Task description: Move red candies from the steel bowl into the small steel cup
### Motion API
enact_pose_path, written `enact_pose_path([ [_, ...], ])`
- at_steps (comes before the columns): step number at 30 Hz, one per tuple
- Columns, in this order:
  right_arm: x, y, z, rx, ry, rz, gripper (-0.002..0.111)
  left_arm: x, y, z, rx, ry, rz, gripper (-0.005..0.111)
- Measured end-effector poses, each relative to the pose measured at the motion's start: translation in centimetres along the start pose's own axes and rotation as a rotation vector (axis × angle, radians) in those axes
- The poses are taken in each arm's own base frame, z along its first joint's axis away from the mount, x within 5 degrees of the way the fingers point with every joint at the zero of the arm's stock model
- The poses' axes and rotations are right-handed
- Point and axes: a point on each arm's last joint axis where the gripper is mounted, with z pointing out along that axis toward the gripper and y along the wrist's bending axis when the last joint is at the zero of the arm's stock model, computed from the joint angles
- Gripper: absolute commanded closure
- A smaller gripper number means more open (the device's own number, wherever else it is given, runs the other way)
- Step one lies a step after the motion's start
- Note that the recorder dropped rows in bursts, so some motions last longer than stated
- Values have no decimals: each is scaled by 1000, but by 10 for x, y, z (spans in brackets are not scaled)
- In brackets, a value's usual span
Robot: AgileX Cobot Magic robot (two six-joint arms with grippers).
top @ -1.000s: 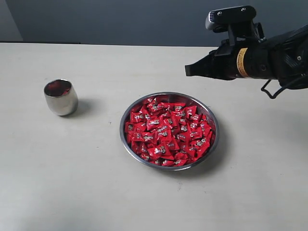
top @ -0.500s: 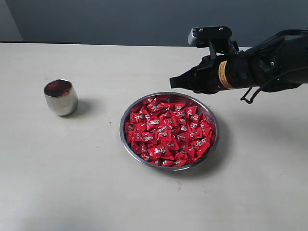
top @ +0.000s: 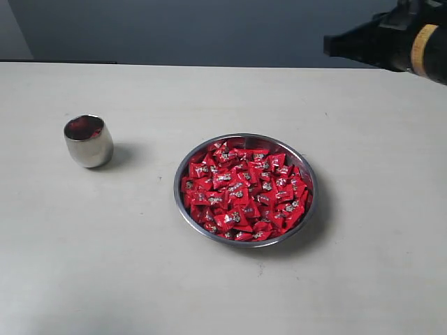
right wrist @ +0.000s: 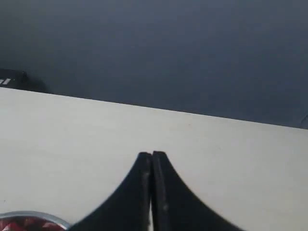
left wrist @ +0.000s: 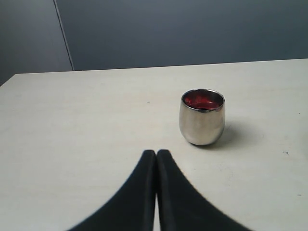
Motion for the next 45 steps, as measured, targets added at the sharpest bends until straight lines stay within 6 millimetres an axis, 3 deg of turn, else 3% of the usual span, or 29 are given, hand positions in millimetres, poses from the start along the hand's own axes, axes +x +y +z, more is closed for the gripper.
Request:
enact_pose_path([
  [8, 7, -20, -62, -52, -88, 16, 109, 0, 0, 0, 0, 0, 0, 106],
  [15, -20, -35, -136, -54, -352, 45, 109, 0, 0, 0, 0, 0, 0, 106],
  [20, -42, -27, -149, -155, -418, 15, 109, 0, 0, 0, 0, 0, 0, 106],
  [26, -64, -2, -112, -324, -346, -115, 109, 0, 0, 0, 0, 0, 0, 106],
  [30, -60, 21, -65, -478, -210, -131, 109, 0, 0, 0, 0, 0, 0, 106],
  [34, -32, 33, -15, -523, -39, -103, 109, 0, 0, 0, 0, 0, 0, 106],
  [39, 19, 49, 40, -586, 198, -63, 109, 0, 0, 0, 0, 0, 0, 106],
  [45, 73, 58, 78, -613, 407, -2, 109, 0, 0, 0, 0, 0, 0, 106],
])
